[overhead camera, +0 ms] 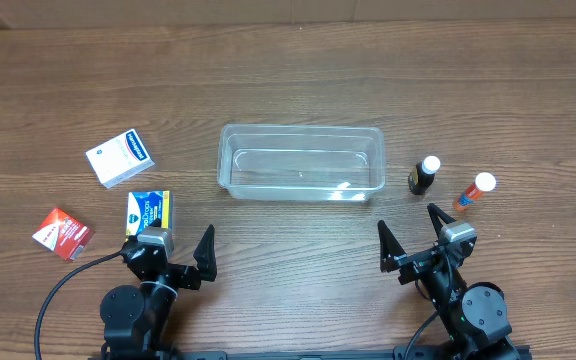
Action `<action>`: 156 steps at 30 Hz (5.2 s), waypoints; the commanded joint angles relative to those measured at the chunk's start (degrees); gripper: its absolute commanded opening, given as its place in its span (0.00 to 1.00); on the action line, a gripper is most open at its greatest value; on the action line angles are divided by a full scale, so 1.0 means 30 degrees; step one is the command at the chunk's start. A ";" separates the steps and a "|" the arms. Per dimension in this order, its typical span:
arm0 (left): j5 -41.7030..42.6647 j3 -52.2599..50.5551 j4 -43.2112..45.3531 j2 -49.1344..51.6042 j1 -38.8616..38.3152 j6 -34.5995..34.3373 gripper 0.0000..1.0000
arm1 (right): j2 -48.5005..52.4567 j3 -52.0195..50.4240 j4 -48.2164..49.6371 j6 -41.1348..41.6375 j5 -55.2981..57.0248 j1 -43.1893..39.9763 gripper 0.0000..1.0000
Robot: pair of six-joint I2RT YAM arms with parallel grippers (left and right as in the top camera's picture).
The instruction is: Pack container
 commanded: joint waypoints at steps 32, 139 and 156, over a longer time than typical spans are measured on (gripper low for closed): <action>-0.0277 -0.0051 0.0197 -0.0204 -0.0102 -0.2375 1.00 | -0.0189 0.0051 0.0284 0.0663 0.0226 -0.0007 1.00; -0.0036 1.9948 -1.1795 1.9176 -0.0102 0.0503 1.00 | 3.4192 2.6155 -1.8039 0.1450 0.0029 -0.6368 0.04; -0.0044 1.9948 -1.1788 1.9176 -0.0102 0.0503 1.00 | 3.3040 3.7463 -2.4298 0.5311 -0.0342 -0.1581 0.04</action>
